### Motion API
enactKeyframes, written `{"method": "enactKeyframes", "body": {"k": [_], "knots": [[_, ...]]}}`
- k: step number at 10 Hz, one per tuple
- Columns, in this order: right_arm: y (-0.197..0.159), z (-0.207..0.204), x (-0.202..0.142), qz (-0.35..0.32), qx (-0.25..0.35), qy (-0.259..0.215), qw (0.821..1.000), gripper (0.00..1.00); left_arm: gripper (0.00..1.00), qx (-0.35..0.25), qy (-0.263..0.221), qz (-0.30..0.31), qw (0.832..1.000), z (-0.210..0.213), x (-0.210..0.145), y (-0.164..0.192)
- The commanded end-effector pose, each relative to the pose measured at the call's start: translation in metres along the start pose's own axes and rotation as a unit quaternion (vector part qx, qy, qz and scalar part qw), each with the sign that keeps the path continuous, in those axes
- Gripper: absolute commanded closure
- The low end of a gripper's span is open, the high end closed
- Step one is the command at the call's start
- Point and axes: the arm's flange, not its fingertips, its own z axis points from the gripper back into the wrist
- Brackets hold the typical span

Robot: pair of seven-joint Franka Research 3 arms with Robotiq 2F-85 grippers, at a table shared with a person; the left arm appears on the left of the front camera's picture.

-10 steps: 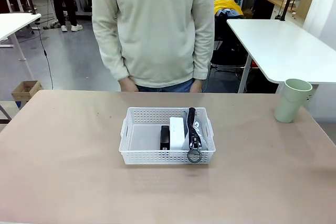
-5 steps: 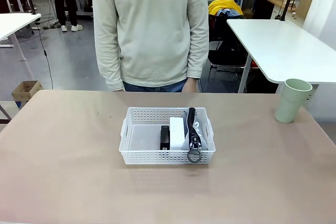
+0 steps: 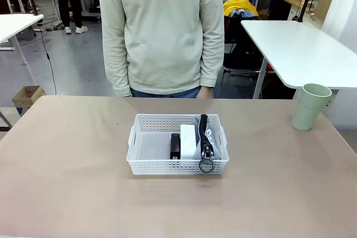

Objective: Efficiently arrange items inside the basket to fit them all.
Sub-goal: Pick up the Reusable plastic cup and place it inside the Organizing basket.

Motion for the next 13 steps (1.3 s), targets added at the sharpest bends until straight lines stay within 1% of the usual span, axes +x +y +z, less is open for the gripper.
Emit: {"method": "enactKeyframes", "body": {"k": [1,2,3,4,5,6,7,8,9,10,11,12,13], "knots": [[-0.004,-0.025,-0.004,0.075,-0.019,0.014,0.997,0.00,0.00,0.000,0.003,-0.001,1.000,0.001,-0.003,-0.002],[-0.018,-0.042,-0.002,0.092,-0.007,0.011,0.996,0.00,0.00,0.000,0.003,-0.001,1.000,0.001,-0.003,-0.002],[-0.034,-0.062,-0.003,0.152,0.016,0.022,0.988,0.00,0.00,0.000,0.003,-0.001,1.000,0.001,-0.003,-0.002],[-0.045,-0.081,-0.004,0.167,0.012,0.009,0.986,0.00,0.00,0.000,0.003,-0.001,1.000,0.001,-0.003,-0.002],[-0.050,-0.100,-0.008,0.197,0.042,0.022,0.979,0.00,0.00,0.000,0.003,-0.001,1.000,0.001,-0.003,-0.002],[-0.053,-0.116,-0.012,0.213,0.055,0.044,0.975,0.00,0.00,0.000,0.003,-0.001,1.000,0.001,-0.003,-0.002],[-0.051,-0.130,-0.014,0.223,0.084,0.051,0.970,0.00,0.00,0.000,0.003,-0.001,1.000,0.001,-0.003,-0.002],[-0.053,-0.135,-0.013,0.196,0.032,0.075,0.977,0.00,0.00,0.000,0.003,-0.001,1.000,0.001,-0.003,-0.002],[-0.039,-0.113,-0.015,0.203,0.061,0.061,0.975,0.00,0.00,0.000,0.003,-0.001,1.000,0.001,-0.003,-0.002],[-0.039,-0.113,-0.015,0.203,0.061,0.061,0.975,0.00,0.00,0.000,0.003,-0.001,1.000,0.001,-0.003,-0.002],[-0.045,-0.133,-0.019,0.201,0.067,0.079,0.974,0.00,0.00,0.000,0.003,-0.001,1.000,0.001,-0.003,-0.002],[-0.044,-0.147,-0.019,0.229,0.078,0.066,0.968,0.00,0.00,0.000,0.003,-0.001,1.000,0.001,-0.003,-0.002],[-0.047,-0.152,-0.017,0.248,0.087,0.039,0.964,0.00,0.00,0.000,0.003,-0.001,1.000,0.001,-0.003,-0.002]]}}
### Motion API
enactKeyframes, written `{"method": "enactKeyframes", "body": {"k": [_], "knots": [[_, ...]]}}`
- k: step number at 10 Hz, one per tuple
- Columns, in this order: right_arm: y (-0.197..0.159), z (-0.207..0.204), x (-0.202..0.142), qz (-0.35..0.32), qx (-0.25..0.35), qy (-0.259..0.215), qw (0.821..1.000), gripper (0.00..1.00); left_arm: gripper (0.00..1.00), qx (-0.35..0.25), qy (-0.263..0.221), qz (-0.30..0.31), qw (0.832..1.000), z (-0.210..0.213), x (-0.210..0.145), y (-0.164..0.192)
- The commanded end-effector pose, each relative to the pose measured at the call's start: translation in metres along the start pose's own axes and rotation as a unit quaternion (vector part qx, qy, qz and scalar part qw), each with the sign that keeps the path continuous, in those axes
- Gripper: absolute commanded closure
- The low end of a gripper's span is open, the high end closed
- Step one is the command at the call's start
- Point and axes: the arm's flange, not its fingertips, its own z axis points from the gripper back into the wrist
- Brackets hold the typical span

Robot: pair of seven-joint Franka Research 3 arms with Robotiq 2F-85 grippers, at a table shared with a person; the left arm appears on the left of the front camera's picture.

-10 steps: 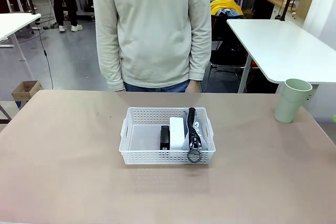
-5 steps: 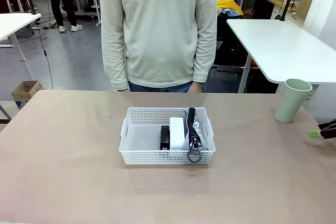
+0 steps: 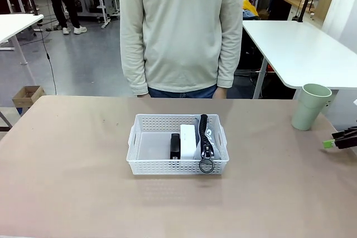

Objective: Efficiently arrange items inside the basket to fit them all.
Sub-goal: Pick up the Reusable plastic cup and place it inside the Organizing basket.

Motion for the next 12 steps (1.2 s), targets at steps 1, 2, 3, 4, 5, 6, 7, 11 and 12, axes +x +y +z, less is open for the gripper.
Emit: {"method": "enactKeyframes", "body": {"k": [1,2,3,4,5,6,7,11,12], "knots": [[-0.015,-0.015,-0.001,0.048,-0.024,-0.045,0.998,0.00,0.00,0.000,0.003,-0.002,1.000,0.002,-0.003,-0.002],[-0.021,-0.018,-0.001,0.077,-0.060,-0.055,0.994,0.00,0.00,0.000,0.003,-0.002,1.000,0.002,-0.003,-0.002],[-0.023,-0.024,0.001,0.099,-0.054,-0.069,0.991,0.00,0.00,0.000,0.003,-0.002,1.000,0.002,-0.003,-0.002],[-0.025,-0.030,0.004,0.120,-0.049,-0.080,0.988,0.00,0.00,0.000,0.003,-0.002,1.000,0.002,-0.003,-0.002],[-0.029,-0.036,0.006,0.141,-0.036,-0.102,0.984,0.00,0.00,0.000,0.003,-0.002,1.000,0.002,-0.003,-0.002],[-0.032,-0.043,0.008,0.149,-0.017,-0.101,0.983,0.00,0.00,0.000,0.003,-0.002,1.000,0.002,-0.003,-0.002],[-0.036,-0.050,0.010,0.150,-0.010,-0.097,0.984,0.00,0.00,0.000,0.003,-0.002,1.000,0.002,-0.003,-0.002],[-0.036,-0.072,0.019,0.143,0.003,-0.130,0.981,0.00,0.00,0.000,0.003,-0.002,1.000,0.002,-0.003,-0.002],[-0.036,-0.074,0.020,0.139,0.014,-0.152,0.978,0.00,0.00,0.000,0.003,-0.002,1.000,0.002,-0.003,-0.002]]}}
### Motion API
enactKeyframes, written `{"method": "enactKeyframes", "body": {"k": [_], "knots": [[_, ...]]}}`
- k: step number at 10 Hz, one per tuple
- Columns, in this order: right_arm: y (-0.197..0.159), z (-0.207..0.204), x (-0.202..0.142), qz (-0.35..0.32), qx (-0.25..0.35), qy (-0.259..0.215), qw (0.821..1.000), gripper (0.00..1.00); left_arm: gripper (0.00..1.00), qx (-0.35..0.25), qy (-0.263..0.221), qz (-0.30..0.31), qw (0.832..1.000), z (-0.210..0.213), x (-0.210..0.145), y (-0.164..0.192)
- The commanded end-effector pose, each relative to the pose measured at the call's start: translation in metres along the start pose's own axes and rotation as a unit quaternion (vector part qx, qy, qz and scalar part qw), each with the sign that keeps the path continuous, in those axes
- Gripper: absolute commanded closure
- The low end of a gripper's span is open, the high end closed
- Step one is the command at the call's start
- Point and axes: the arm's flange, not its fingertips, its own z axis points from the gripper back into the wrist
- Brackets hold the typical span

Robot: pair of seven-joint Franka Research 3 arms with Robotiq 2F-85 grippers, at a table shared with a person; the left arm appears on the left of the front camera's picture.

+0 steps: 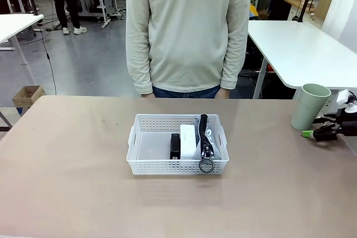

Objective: Efficiently arrange items inside the basket to fit them all.
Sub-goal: Pick up the Reusable plastic cup and place it inside the Organizing basket.

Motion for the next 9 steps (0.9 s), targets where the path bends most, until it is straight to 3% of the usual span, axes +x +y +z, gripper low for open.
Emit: {"method": "enactKeyframes", "body": {"k": [1,9], "knots": [[-0.0033,-0.0111,-0.0058,0.007,-0.002,-0.050,0.999,0.00,0.00,0.000,0.003,-0.002,1.000,0.0017,-0.0025,-0.0019],[-0.0113,-0.0188,0.0021,-0.010,-0.015,-0.167,0.986,0.00,0.00,0.000,0.003,-0.002,1.000,0.0017,-0.0025,-0.0019]]}}
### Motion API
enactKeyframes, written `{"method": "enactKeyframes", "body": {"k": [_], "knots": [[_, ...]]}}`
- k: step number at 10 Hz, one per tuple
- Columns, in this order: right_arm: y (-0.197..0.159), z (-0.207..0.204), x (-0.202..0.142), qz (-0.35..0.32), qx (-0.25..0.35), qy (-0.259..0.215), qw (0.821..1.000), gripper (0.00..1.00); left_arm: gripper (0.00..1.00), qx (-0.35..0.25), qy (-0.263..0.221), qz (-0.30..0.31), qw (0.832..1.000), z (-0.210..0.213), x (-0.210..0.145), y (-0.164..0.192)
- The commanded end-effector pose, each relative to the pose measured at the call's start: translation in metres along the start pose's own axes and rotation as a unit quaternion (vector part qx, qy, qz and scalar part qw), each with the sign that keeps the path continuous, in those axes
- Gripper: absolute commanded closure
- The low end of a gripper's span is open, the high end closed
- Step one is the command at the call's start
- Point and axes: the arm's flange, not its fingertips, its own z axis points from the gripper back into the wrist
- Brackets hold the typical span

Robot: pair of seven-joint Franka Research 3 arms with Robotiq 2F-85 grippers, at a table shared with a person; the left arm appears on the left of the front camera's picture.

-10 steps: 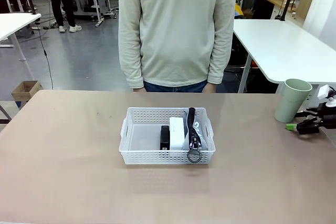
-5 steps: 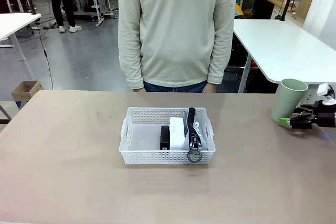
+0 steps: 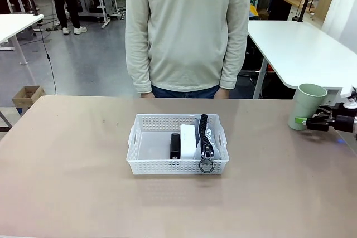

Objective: Efficiently arrange items inside the basket to fit them all.
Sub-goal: Pick up the Reusable plastic cup and place it inside the Organizing basket.

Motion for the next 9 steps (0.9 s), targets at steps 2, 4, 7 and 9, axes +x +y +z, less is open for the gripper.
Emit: {"method": "enactKeyframes", "body": {"k": [2,4,7,9], "knots": [[-0.001,0.004,0.002,0.025,-0.009,-0.043,0.999,0.00,0.00,0.000,0.003,-0.002,1.000,0.002,-0.002,-0.002],[-0.001,0.009,0.010,0.032,-0.011,-0.053,0.998,0.00,0.00,0.000,0.003,-0.002,1.000,0.002,-0.002,-0.002],[0.003,0.012,0.022,0.040,0.008,-0.068,0.997,0.00,0.00,0.000,0.003,-0.002,1.000,0.002,-0.002,-0.002],[0.004,0.011,0.028,0.044,0.010,-0.068,0.997,0.00,0.00,0.000,0.003,-0.002,1.000,0.002,-0.002,-0.002]]}}
